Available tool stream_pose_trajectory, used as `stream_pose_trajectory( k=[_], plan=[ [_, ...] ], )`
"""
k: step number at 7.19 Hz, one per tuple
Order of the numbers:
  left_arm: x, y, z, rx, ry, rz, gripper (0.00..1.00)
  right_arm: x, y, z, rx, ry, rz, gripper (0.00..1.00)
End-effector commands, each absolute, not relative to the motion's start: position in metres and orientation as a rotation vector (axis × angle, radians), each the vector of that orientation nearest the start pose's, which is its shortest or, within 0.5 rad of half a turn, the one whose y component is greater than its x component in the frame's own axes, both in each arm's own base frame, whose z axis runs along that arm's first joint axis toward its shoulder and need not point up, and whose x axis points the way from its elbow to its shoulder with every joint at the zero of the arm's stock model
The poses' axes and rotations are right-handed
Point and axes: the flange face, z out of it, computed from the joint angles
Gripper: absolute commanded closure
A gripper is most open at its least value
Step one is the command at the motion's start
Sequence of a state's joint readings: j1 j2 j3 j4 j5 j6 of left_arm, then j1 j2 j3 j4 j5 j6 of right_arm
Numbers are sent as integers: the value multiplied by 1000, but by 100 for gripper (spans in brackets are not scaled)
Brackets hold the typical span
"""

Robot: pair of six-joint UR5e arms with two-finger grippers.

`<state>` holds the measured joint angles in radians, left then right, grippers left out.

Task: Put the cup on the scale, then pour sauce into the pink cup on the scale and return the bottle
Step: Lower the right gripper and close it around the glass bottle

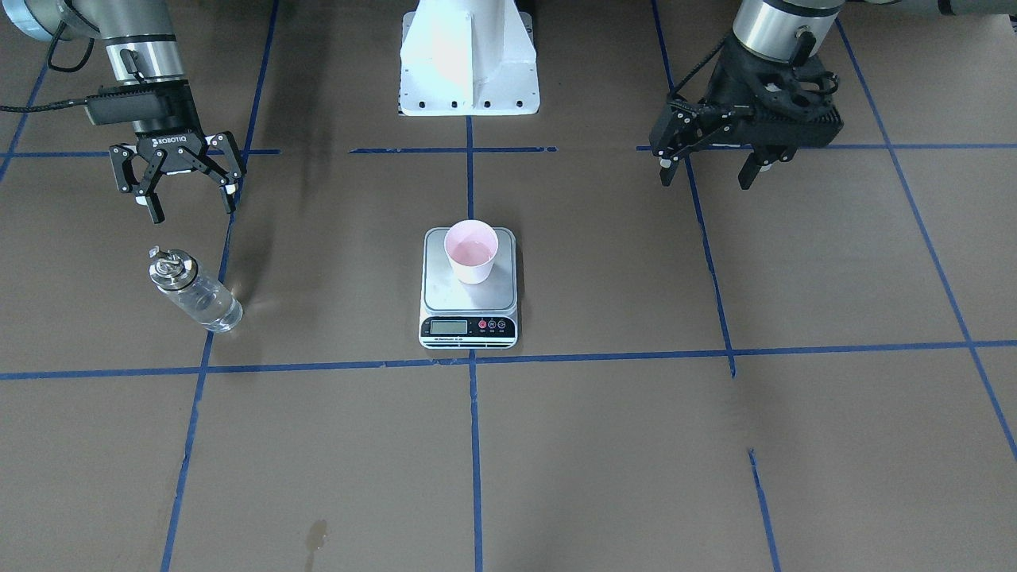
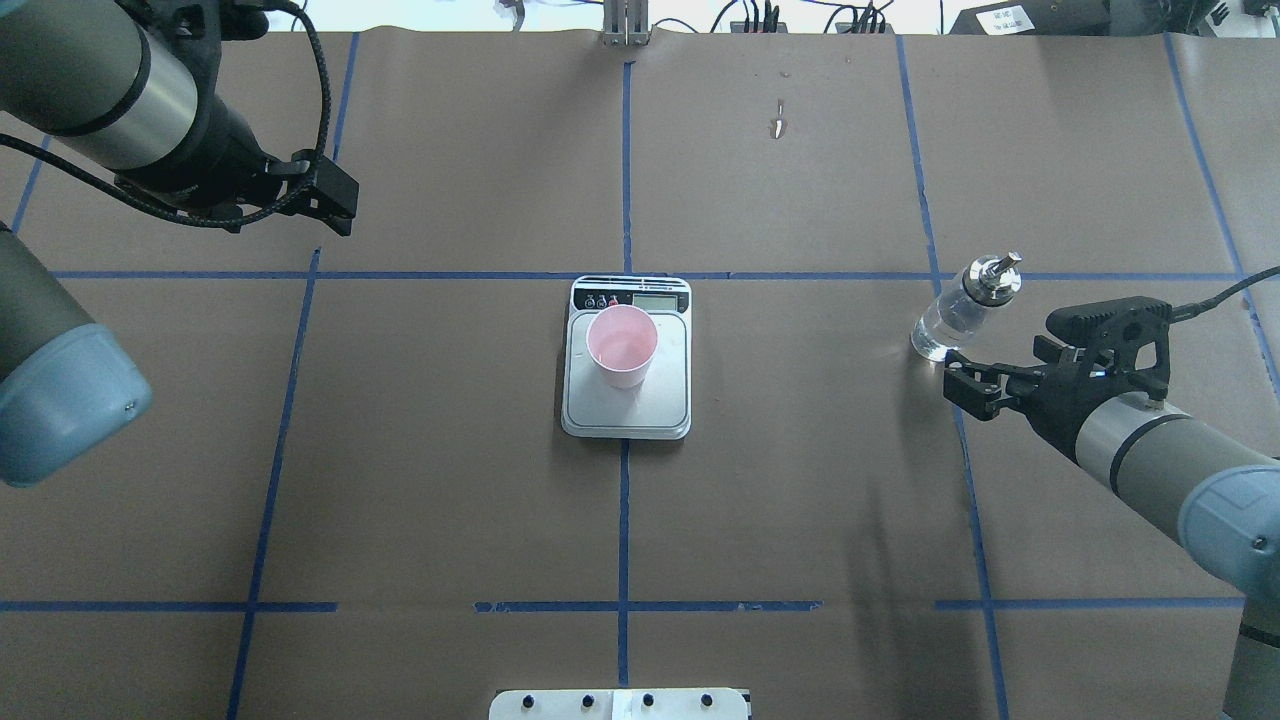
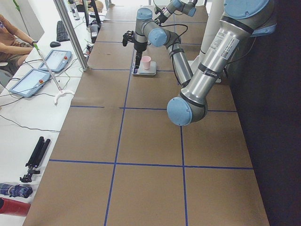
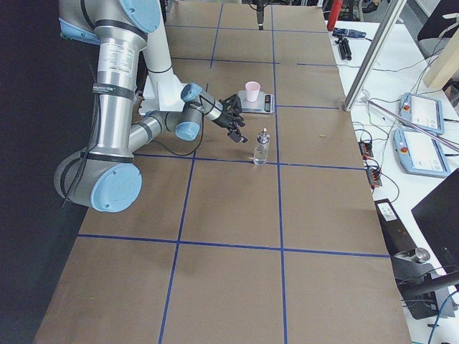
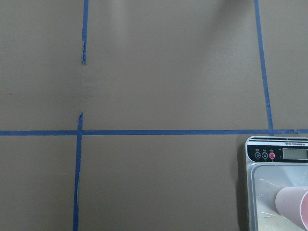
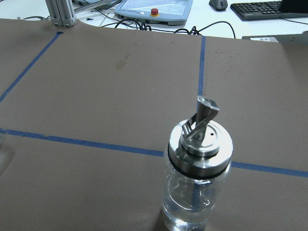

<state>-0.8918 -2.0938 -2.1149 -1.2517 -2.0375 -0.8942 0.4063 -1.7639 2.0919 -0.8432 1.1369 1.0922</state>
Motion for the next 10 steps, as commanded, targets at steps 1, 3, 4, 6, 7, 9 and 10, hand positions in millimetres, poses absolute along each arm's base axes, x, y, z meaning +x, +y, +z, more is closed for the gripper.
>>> stream_pose_trajectory(
  k=[1,3,4,6,7,9,10],
  plan=[
    [267,-472,187,204,829,-22,0,-312,-331,416,876,-747,190,0],
    [268,-473,188,205,828,-22,0,-318,-327,435,900,-689,187,0],
    [268,-474,189,205,826,-22,0,-325,-323,441,935,-656,191,0],
    [270,-474,190,204,824,-22,0,-333,-314,442,976,-641,207,0],
    [270,-474,190,204,823,-21,0,-339,-305,442,1016,-649,227,0],
    [271,-476,191,204,819,-23,0,-350,-301,483,1075,-682,267,0],
    [271,-476,195,198,816,-24,0,-353,-298,493,1092,-678,270,0]
  ],
)
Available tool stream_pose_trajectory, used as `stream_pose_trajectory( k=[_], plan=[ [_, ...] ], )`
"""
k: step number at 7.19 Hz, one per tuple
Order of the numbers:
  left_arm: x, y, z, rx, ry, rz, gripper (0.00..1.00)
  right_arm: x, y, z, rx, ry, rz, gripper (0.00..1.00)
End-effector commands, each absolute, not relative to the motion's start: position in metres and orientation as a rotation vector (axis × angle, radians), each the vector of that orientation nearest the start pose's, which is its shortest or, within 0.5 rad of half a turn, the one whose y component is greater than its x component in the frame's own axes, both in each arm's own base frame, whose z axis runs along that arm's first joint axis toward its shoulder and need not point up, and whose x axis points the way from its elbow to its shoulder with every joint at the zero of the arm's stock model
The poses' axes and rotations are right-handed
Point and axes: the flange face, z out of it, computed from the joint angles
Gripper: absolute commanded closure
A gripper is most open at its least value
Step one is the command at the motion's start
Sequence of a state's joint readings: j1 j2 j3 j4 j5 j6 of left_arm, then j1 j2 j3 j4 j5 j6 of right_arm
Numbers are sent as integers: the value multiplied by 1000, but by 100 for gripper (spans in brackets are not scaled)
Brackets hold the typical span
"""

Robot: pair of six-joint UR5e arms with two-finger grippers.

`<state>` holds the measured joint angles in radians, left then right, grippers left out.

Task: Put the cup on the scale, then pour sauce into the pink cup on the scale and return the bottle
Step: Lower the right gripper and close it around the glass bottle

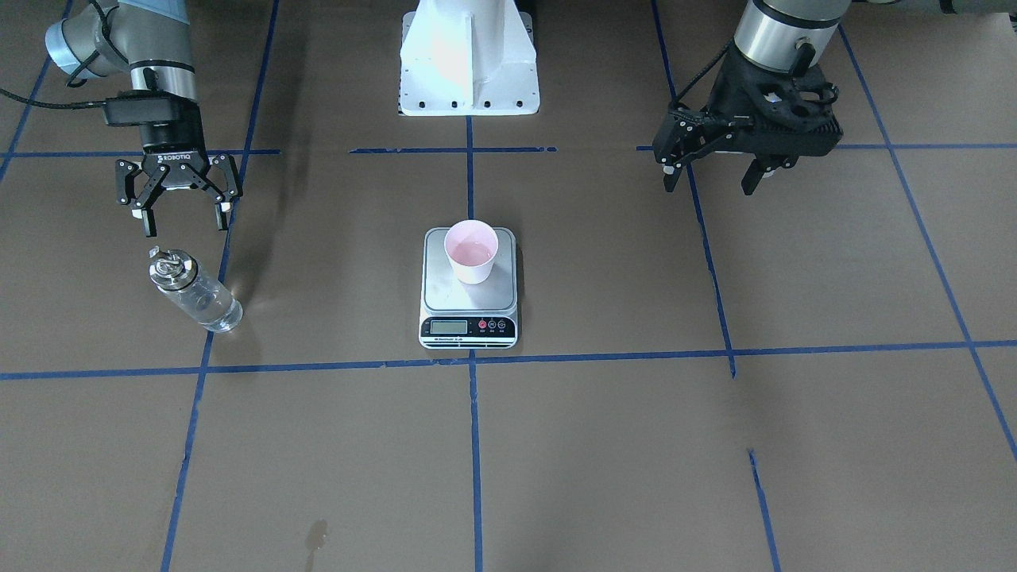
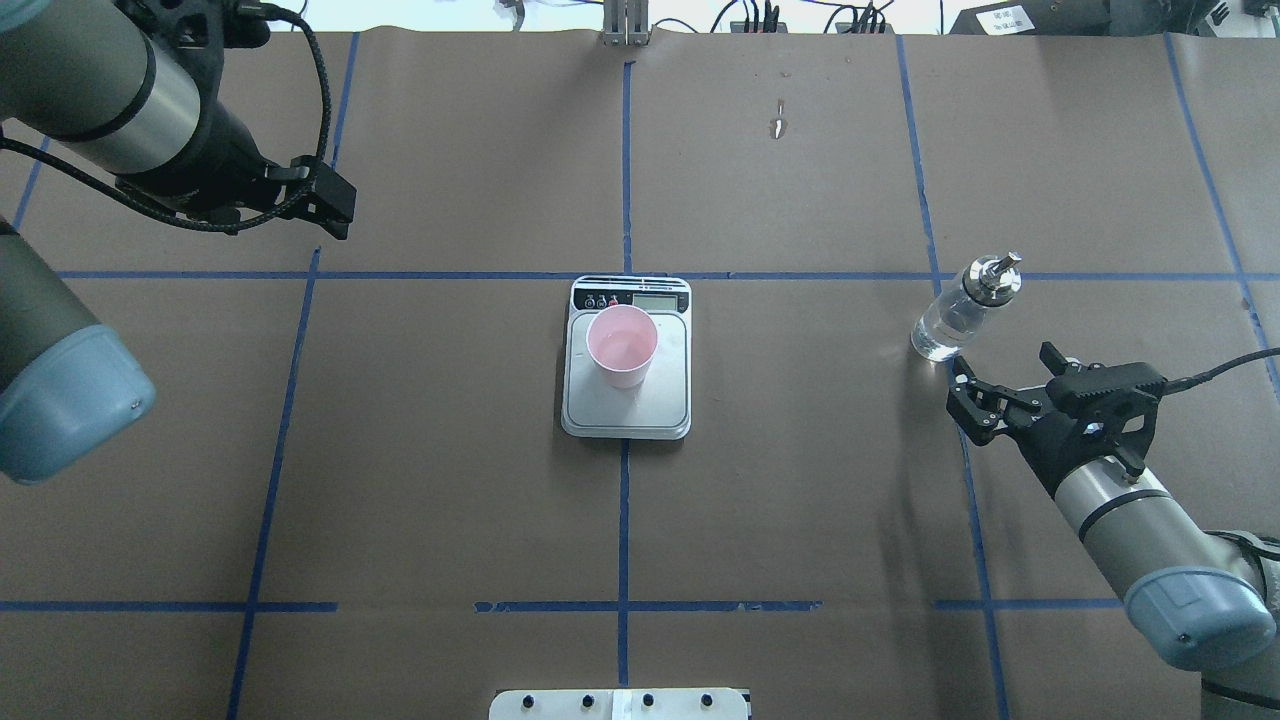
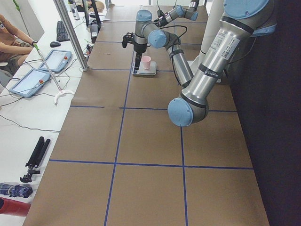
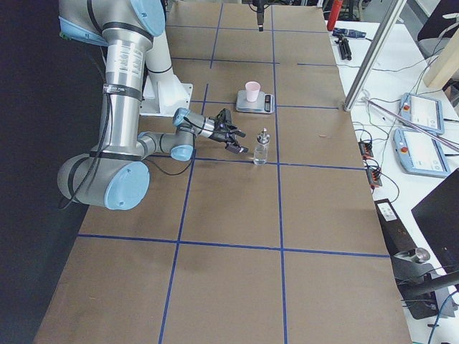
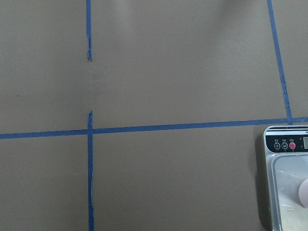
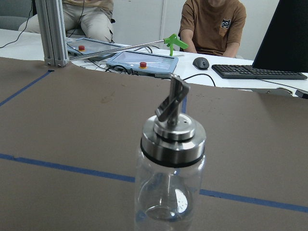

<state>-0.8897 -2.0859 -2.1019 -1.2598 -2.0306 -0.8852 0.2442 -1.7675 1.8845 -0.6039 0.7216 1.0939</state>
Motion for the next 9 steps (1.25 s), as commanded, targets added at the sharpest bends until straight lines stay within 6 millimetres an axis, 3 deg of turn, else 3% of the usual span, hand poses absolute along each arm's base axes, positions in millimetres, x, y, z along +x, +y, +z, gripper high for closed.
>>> stream_pose_trajectory(
  k=[1,3,9],
  plan=[
    [271,-476,195,198,816,-24,0,-357,-297,501,1102,-658,264,0],
    [272,-476,195,196,815,-23,0,-379,-303,506,1127,-640,280,0],
    [271,-476,195,198,814,-25,0,-375,-305,504,1157,-653,296,0]
  ],
)
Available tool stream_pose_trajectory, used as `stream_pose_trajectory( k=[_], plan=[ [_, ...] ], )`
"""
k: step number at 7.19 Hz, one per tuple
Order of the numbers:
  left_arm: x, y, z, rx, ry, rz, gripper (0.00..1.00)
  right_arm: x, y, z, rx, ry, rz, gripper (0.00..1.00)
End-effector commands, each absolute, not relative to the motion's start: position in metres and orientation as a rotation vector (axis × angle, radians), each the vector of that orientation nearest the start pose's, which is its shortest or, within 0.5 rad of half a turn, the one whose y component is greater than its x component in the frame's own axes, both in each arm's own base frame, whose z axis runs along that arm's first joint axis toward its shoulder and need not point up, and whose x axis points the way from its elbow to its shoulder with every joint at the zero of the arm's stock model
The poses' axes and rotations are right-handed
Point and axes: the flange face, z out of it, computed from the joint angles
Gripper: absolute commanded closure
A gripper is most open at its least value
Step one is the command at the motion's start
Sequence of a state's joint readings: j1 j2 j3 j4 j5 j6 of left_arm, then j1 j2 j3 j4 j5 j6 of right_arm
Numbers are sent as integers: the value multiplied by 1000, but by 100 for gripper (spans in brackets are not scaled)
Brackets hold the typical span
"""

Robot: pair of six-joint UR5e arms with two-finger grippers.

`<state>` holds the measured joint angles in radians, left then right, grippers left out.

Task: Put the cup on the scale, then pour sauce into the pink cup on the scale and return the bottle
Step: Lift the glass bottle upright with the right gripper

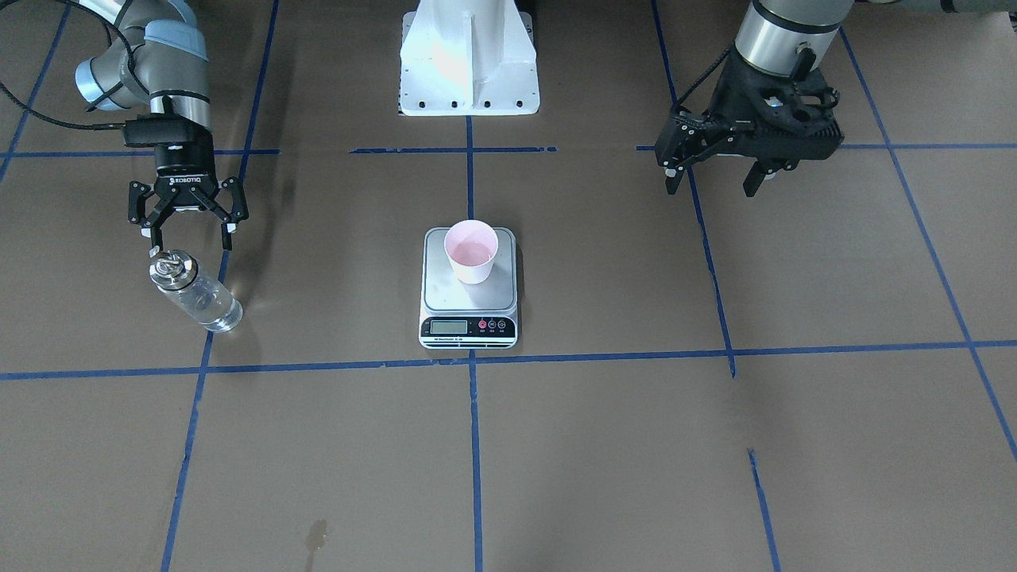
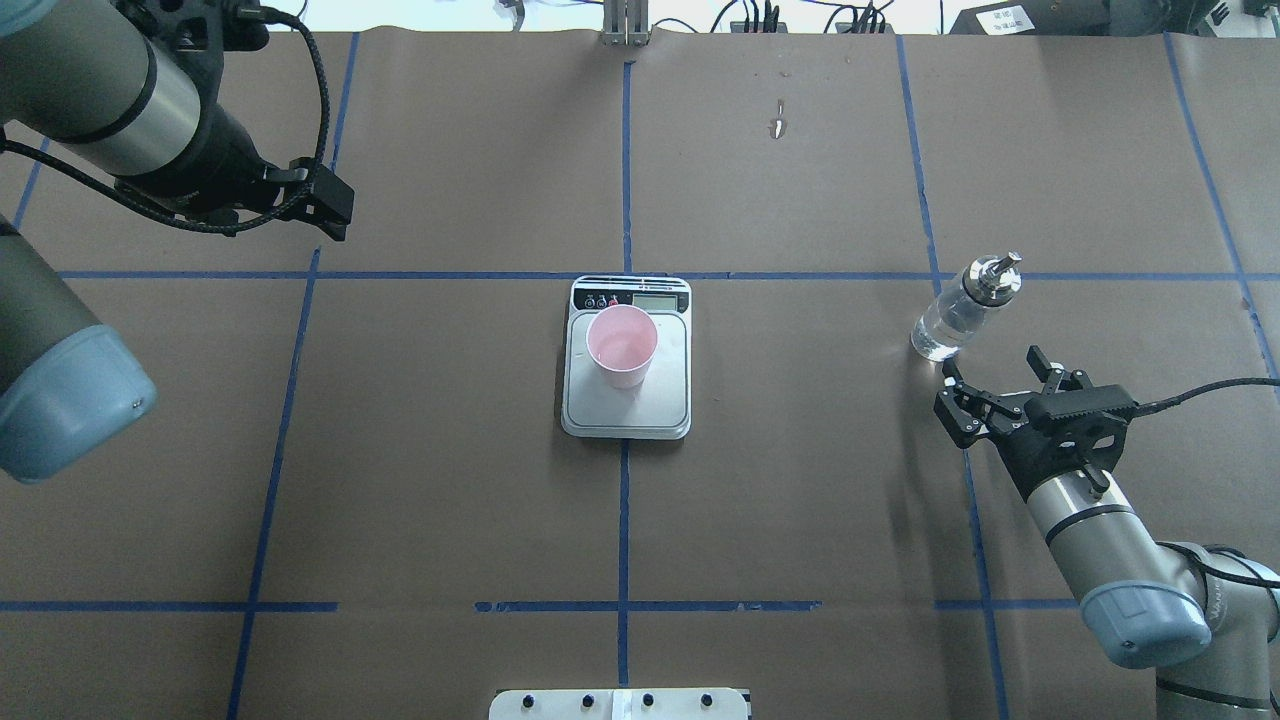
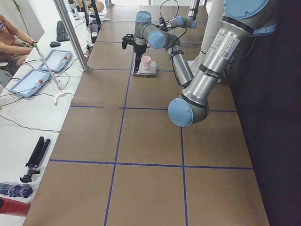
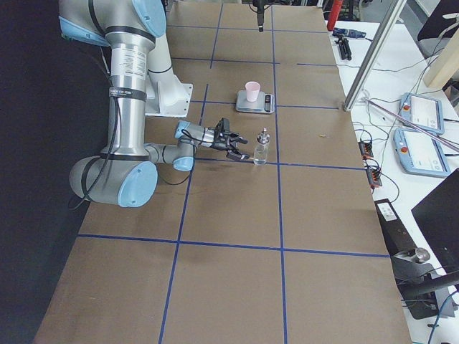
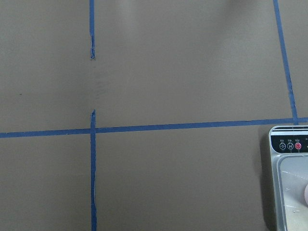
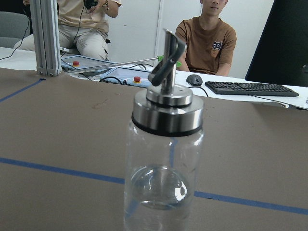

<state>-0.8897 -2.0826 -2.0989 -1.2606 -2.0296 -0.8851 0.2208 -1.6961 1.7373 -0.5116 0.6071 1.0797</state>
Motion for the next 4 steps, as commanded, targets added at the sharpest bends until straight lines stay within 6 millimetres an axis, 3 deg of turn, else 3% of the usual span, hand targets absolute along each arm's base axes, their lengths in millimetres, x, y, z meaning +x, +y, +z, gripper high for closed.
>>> stream_pose_trajectory(
  k=[1,4],
  plan=[
    [271,-476,194,199,815,-24,0,-375,-305,507,1163,-637,275,0],
    [271,-476,194,200,816,-24,0,-371,-309,508,1169,-625,284,0]
  ],
)
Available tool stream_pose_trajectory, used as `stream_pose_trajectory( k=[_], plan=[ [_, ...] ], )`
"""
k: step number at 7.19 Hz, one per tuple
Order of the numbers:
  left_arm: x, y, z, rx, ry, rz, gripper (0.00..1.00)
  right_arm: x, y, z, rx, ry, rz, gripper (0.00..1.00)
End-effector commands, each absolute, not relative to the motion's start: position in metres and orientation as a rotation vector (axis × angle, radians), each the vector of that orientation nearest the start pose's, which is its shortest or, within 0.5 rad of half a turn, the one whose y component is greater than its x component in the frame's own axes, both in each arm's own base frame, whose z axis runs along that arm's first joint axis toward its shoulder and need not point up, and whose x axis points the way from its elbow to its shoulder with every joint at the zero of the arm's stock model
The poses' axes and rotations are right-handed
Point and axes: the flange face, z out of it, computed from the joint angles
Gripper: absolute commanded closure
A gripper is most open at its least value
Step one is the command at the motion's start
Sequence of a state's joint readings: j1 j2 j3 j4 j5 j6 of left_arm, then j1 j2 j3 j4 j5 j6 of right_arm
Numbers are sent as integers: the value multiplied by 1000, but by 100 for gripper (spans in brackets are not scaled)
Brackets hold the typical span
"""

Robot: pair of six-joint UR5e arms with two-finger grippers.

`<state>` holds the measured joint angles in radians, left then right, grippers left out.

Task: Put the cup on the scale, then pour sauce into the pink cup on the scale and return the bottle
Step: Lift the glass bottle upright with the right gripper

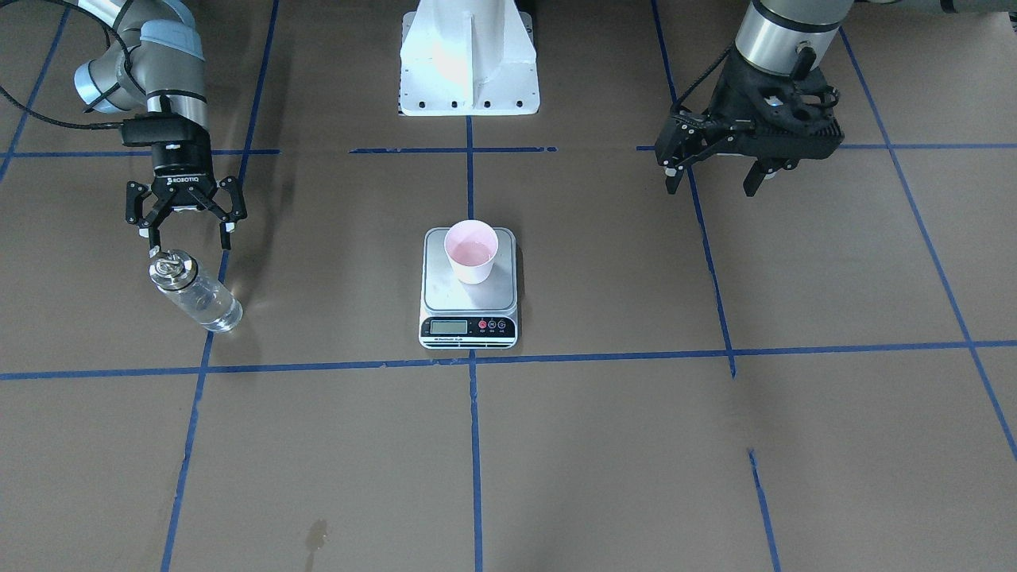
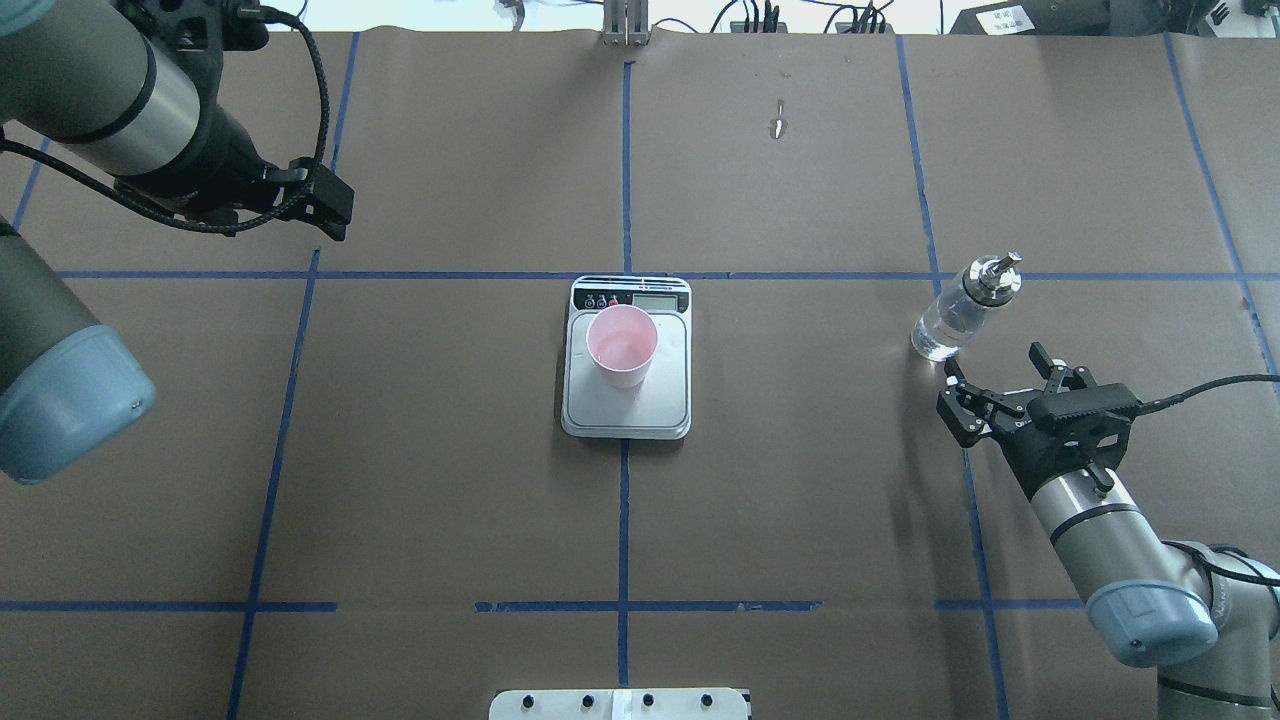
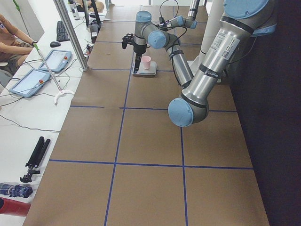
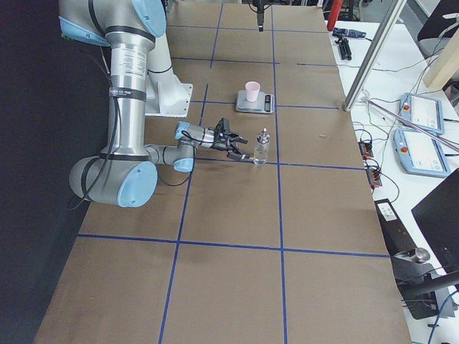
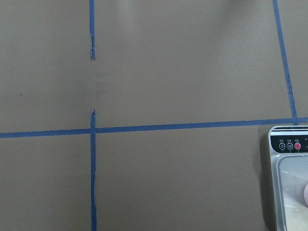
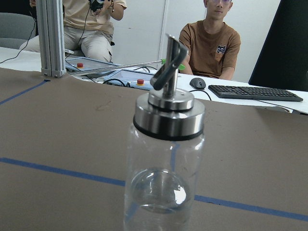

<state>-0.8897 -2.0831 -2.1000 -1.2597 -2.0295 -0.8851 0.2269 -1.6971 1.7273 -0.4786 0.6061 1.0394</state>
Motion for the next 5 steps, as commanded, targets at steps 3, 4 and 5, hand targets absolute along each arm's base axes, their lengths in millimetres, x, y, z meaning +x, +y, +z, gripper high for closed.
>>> stream_pose_trajectory(
  k=[3,4,5],
  plan=[
    [271,-476,194,199,815,-24,0,-376,-320,506,1177,-616,296,0],
    [271,-476,194,199,815,-24,0,-388,-325,490,1186,-642,314,0],
    [271,-476,194,199,815,-24,0,-392,-328,499,1184,-625,306,0]
  ],
)
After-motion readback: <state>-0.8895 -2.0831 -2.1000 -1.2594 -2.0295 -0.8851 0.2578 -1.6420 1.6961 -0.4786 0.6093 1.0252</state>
